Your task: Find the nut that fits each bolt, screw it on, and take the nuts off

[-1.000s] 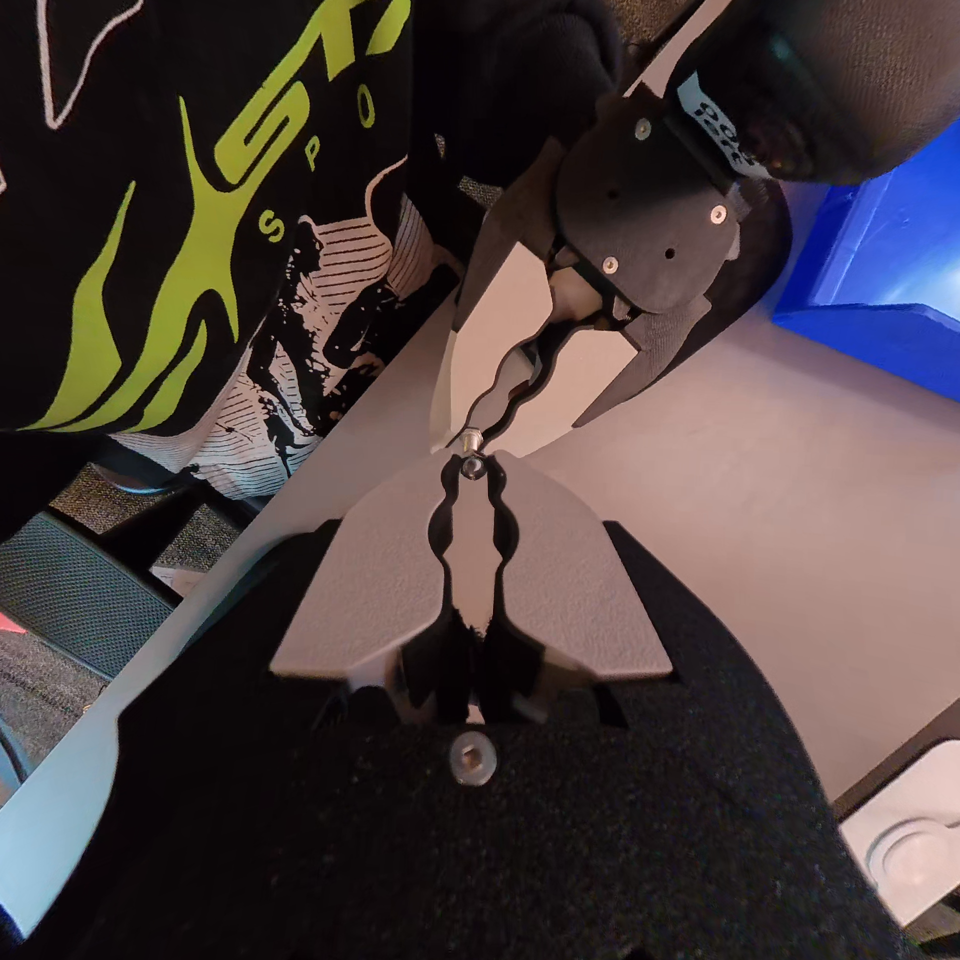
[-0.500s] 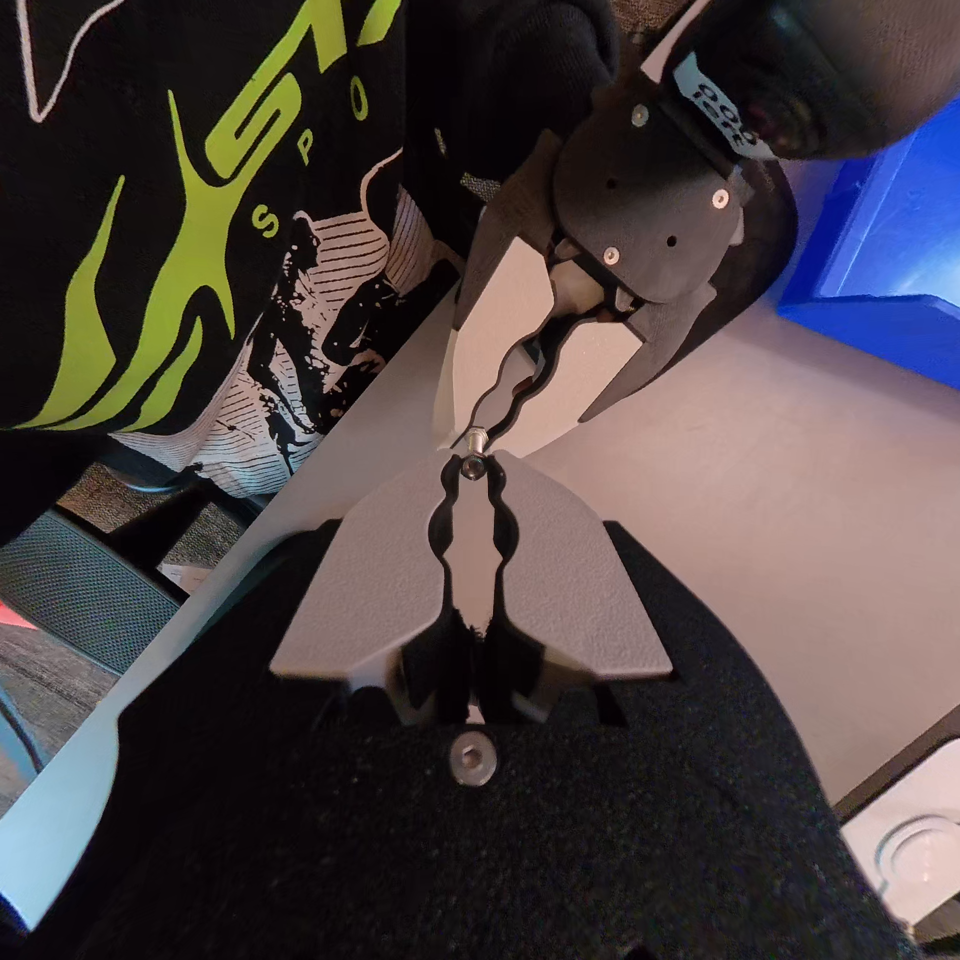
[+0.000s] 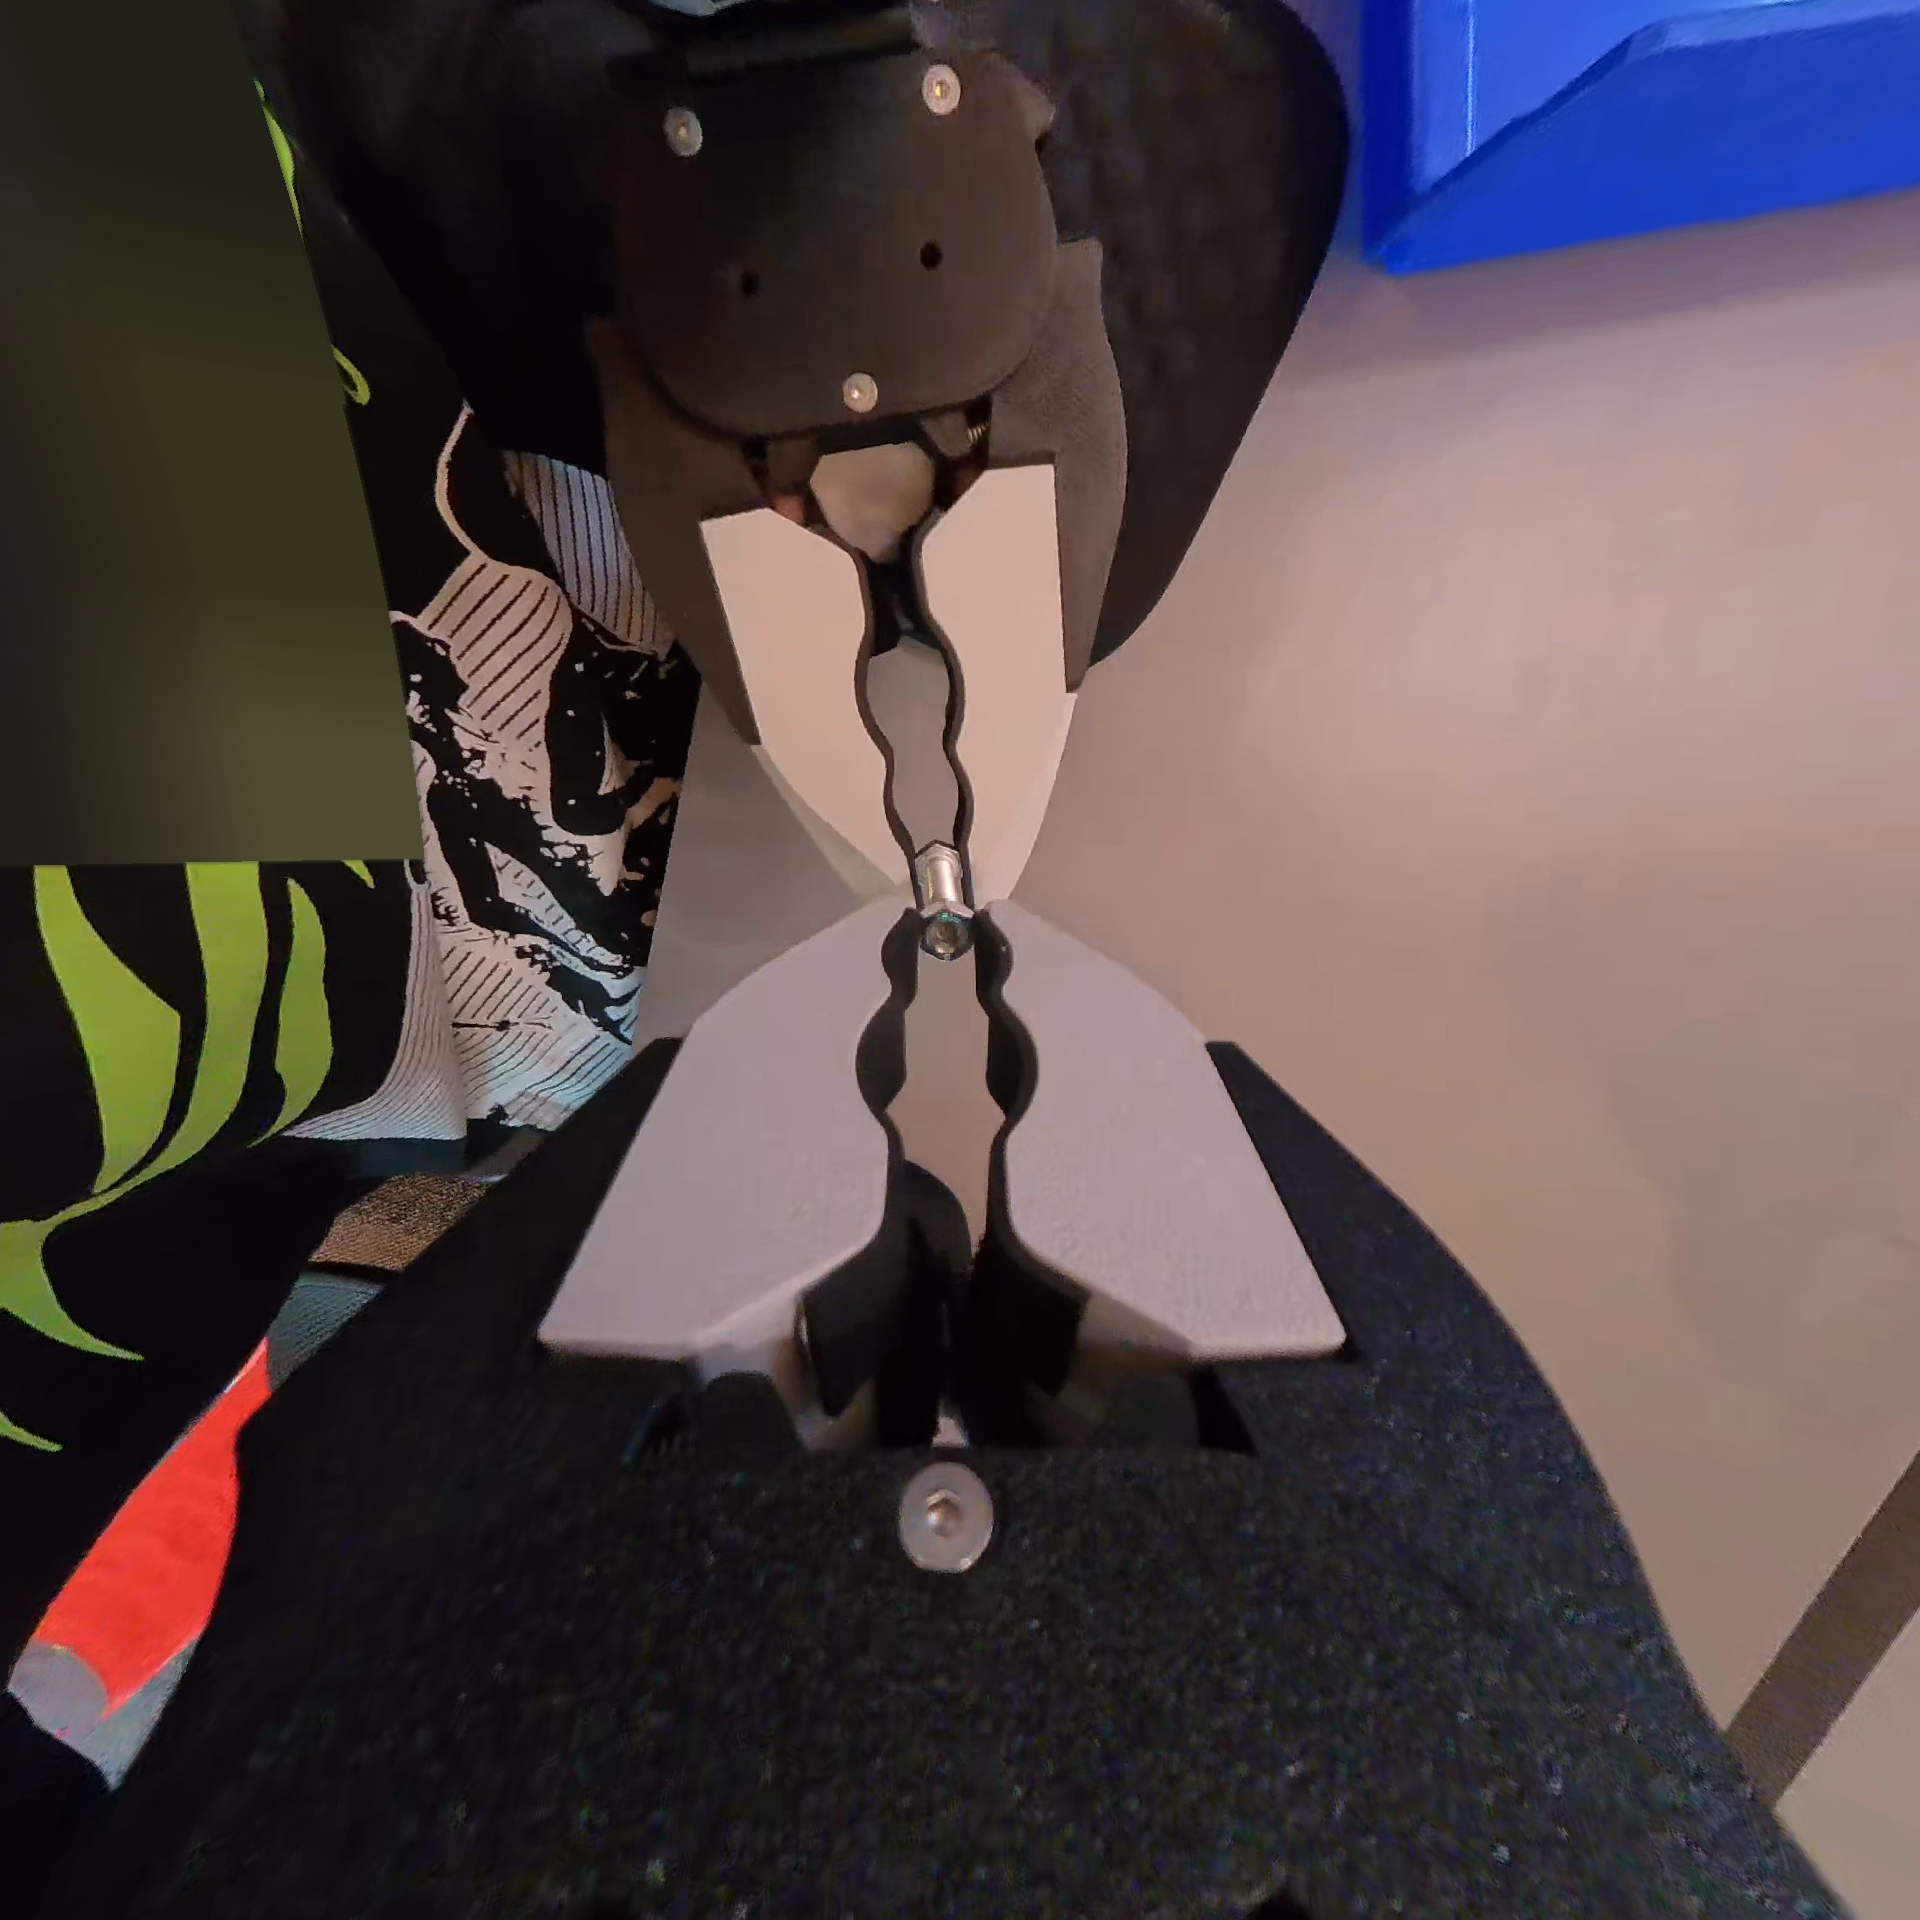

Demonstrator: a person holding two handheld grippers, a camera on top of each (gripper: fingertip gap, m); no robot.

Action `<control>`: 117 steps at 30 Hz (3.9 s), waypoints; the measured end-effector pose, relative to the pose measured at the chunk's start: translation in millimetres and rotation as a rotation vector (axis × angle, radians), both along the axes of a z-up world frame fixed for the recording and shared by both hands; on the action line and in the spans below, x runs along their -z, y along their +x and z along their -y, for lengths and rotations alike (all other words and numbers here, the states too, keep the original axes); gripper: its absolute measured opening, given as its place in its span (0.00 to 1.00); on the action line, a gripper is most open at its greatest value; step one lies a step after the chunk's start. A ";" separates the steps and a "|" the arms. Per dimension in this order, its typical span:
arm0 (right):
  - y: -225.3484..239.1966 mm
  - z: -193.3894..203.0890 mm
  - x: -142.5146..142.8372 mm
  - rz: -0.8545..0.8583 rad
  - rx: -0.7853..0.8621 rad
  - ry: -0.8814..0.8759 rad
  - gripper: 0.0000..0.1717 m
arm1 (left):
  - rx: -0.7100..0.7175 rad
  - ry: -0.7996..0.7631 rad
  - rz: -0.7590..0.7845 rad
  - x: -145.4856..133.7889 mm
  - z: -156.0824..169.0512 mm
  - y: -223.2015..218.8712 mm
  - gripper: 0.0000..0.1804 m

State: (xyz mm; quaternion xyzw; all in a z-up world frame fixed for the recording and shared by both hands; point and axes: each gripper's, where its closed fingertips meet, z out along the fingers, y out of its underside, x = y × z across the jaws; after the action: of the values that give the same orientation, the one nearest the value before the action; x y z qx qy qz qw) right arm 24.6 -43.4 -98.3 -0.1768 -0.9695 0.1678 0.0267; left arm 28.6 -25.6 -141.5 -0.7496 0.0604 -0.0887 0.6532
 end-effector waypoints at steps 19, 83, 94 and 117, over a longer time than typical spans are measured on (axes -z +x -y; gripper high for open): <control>-1.6 1.9 -9.7 -0.105 -0.022 -0.188 0.15 | 0.038 0.045 0.040 -6.1 3.4 0.5 0.05; -23.4 11.4 -9.3 -0.638 0.448 -1.078 0.18 | -0.116 0.043 0.056 -5.0 0.2 -21.6 0.06; -17.2 17.4 -12.5 -0.603 0.299 -1.148 0.19 | -0.006 0.050 0.051 -6.3 2.5 -7.3 0.06; -18.0 11.3 -10.2 -0.590 0.279 -1.190 0.06 | 0.008 0.064 0.062 -8.7 4.4 -5.7 0.05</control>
State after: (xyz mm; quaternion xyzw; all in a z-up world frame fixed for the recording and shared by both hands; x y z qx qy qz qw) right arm 6.6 -54.7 -88.1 -0.2319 -0.6323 0.7088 0.2097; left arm 22.9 -30.0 -132.8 -0.7248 0.0461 -0.1125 0.6782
